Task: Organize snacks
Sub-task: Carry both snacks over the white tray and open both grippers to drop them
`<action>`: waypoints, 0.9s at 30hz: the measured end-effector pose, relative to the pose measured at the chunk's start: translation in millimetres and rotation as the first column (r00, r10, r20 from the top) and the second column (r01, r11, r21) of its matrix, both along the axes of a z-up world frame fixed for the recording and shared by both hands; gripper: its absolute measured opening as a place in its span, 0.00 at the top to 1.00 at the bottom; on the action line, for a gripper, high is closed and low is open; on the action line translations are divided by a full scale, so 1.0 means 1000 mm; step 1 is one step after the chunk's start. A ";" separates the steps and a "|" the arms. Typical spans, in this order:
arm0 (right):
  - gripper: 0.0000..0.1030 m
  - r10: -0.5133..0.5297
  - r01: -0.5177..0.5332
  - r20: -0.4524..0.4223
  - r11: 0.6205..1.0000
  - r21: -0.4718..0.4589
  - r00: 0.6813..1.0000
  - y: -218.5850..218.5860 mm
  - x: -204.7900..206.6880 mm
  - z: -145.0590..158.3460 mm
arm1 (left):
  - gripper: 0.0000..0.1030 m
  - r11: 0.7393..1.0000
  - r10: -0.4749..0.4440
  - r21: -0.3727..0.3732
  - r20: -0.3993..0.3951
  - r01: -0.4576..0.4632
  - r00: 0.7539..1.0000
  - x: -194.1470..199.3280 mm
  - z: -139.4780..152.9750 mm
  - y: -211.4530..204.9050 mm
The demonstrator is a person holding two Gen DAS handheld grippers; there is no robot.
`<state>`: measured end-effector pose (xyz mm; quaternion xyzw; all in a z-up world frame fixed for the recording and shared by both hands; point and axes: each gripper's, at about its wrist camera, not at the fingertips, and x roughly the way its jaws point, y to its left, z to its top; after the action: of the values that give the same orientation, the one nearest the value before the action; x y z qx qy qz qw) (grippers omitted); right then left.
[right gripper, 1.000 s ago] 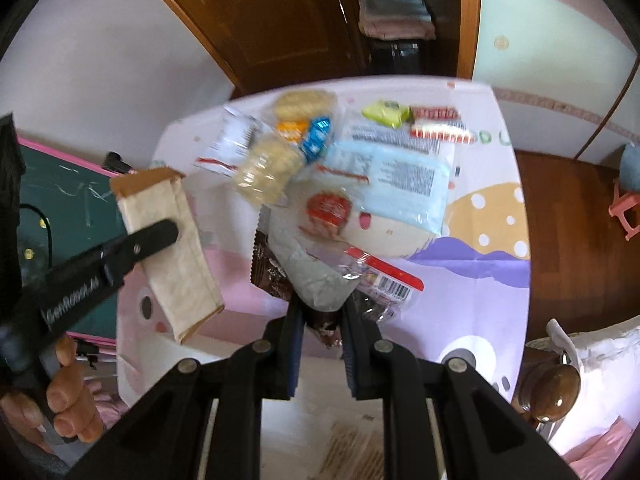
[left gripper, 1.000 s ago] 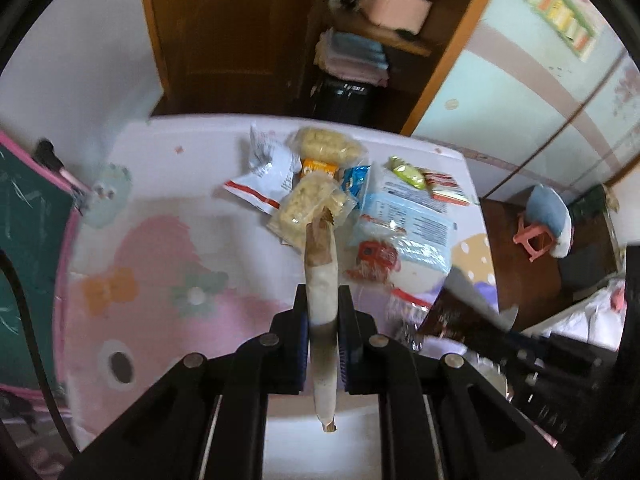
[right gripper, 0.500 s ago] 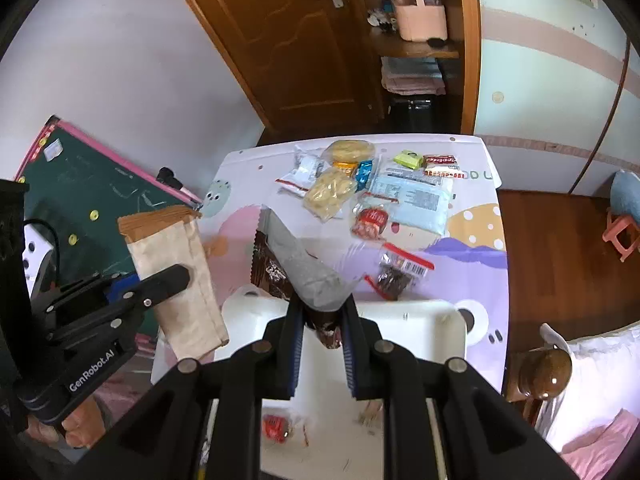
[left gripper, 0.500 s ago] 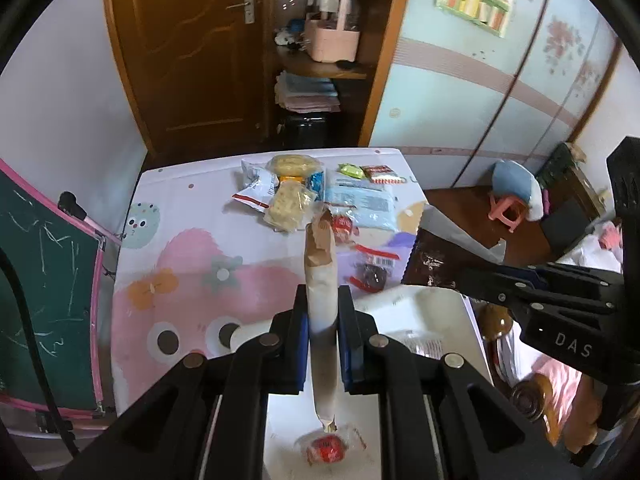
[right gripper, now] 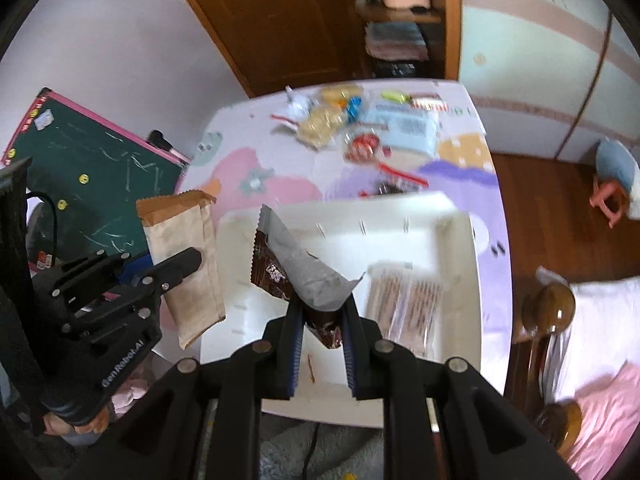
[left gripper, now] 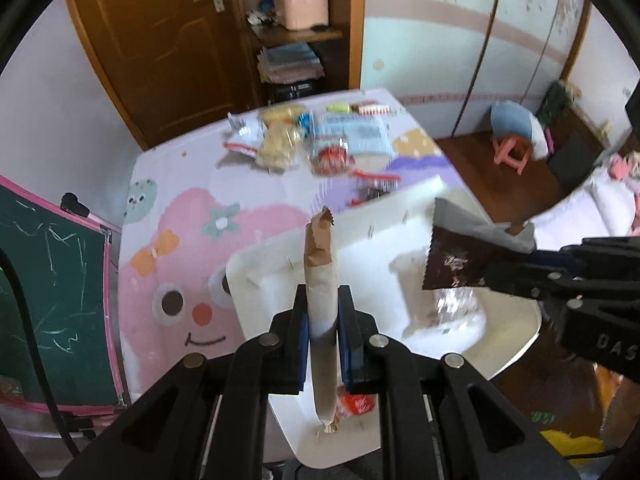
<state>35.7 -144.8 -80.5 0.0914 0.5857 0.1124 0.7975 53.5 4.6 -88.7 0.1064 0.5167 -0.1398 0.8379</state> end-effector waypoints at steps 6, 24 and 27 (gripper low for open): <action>0.82 -0.031 0.028 -0.067 0.999 -0.035 0.997 0.003 -0.015 -0.027 | 0.90 0.999 -0.033 0.015 -0.070 0.034 0.997 -0.012 -0.024 -0.003; 0.46 -0.102 0.083 -0.199 0.992 -0.098 0.975 0.008 -0.030 -0.057 | 0.23 0.996 -0.048 0.066 -0.113 0.056 0.992 -0.022 -0.036 -0.002; 0.45 -0.113 0.094 -0.202 0.990 -0.102 0.973 0.008 -0.032 -0.058 | 0.19 0.997 -0.046 0.054 -0.093 0.051 0.995 -0.026 -0.030 0.001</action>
<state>3.6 -137.3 -138.2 0.0963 0.6646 0.0336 0.7402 27.9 6.1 -118.7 0.1358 0.5555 -0.1503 0.8064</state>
